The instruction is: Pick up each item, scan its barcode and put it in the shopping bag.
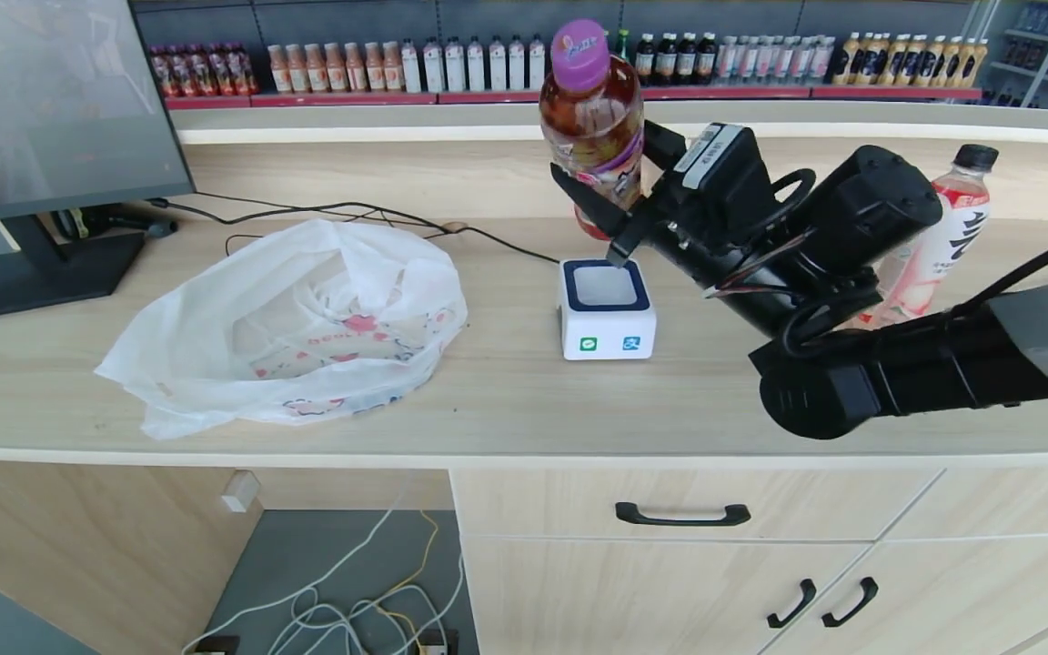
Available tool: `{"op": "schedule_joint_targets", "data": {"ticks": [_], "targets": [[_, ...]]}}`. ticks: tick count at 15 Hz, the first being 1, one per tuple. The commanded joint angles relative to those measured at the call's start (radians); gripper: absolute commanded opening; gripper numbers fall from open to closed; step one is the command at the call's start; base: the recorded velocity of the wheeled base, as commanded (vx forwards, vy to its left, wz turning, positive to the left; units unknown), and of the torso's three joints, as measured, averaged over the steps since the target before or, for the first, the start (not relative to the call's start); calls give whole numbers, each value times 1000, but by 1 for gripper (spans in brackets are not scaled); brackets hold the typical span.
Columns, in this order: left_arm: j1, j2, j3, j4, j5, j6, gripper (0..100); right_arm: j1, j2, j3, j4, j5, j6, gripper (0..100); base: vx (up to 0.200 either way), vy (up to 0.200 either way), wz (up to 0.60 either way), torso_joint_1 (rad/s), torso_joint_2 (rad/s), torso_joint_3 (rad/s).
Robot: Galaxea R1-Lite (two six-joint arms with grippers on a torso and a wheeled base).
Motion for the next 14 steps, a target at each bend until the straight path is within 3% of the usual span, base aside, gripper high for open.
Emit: {"op": "schedule_joint_targets", "data": {"ticks": [1, 5, 14], "targets": [[-1, 0, 0, 0, -1, 0, 100, -37, 70, -19, -6, 81, -42, 0, 0, 0, 0, 0, 0, 0], [-1, 0, 0, 0, 0, 0, 100, -88, 90, 5, -9, 201, -93, 0, 0, 0, 0, 0, 0, 0], [-1, 0, 0, 0, 0, 0, 100, -112, 97, 14, -31, 258, -114, 0, 0, 0, 0, 0, 0, 0]]}}
